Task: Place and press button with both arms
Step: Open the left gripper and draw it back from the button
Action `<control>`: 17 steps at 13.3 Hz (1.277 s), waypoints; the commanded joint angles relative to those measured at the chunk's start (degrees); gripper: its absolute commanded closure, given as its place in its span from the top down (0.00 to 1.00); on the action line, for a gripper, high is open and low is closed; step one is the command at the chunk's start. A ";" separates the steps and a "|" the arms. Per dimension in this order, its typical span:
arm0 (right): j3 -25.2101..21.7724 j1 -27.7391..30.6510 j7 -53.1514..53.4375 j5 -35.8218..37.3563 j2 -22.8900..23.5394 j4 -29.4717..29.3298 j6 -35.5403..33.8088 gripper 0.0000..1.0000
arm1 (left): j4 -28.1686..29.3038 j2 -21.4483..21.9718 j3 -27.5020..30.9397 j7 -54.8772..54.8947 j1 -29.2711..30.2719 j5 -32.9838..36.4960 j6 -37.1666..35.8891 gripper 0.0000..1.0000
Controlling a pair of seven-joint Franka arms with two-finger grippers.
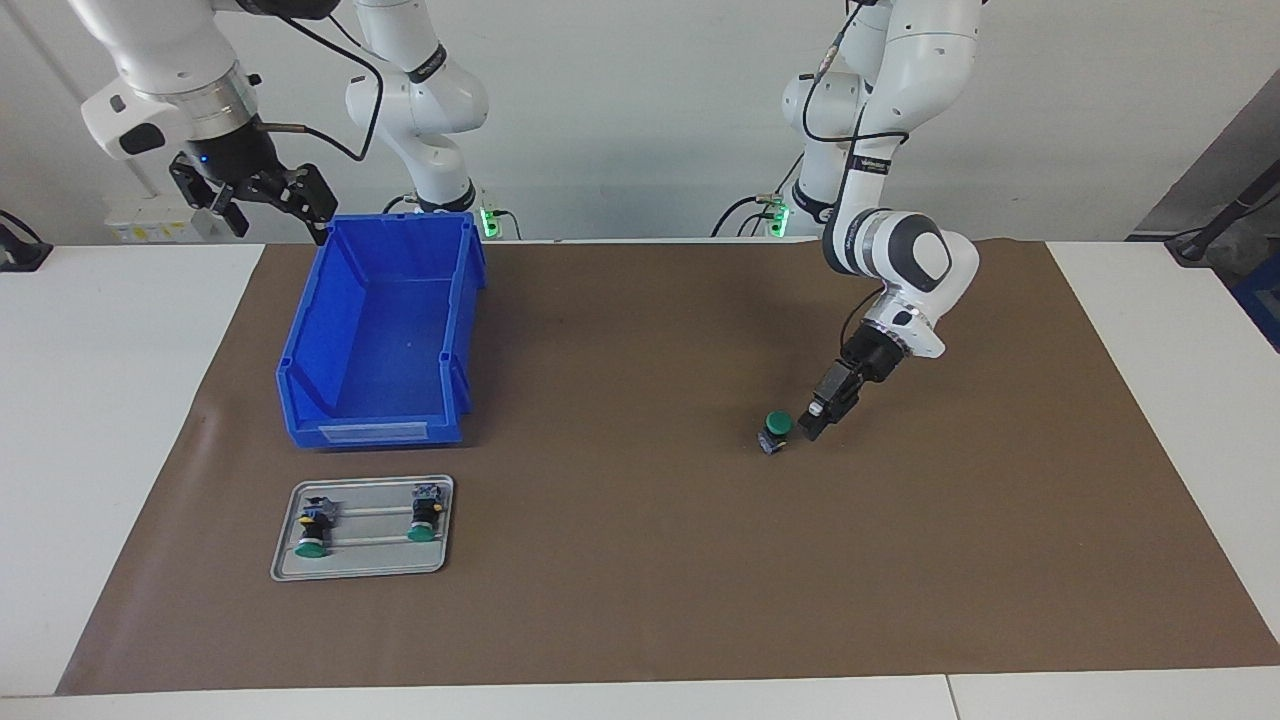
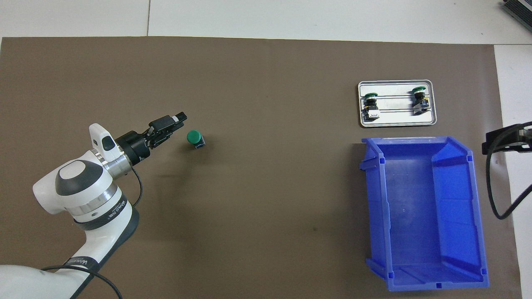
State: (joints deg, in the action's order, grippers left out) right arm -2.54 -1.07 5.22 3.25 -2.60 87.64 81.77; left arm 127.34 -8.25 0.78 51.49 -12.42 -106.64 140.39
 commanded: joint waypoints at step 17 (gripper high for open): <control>0.52 0.89 -0.38 -1.23 0.14 -0.72 -0.82 1.00 | -16.94 -3.61 0.62 -27.66 -0.93 73.31 -9.78 0.00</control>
State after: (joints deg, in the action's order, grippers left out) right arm -2.54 -1.07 5.22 3.25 -2.60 87.64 81.77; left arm 112.78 -10.24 1.05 26.31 -11.77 -37.51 131.62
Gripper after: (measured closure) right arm 0.000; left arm 0.991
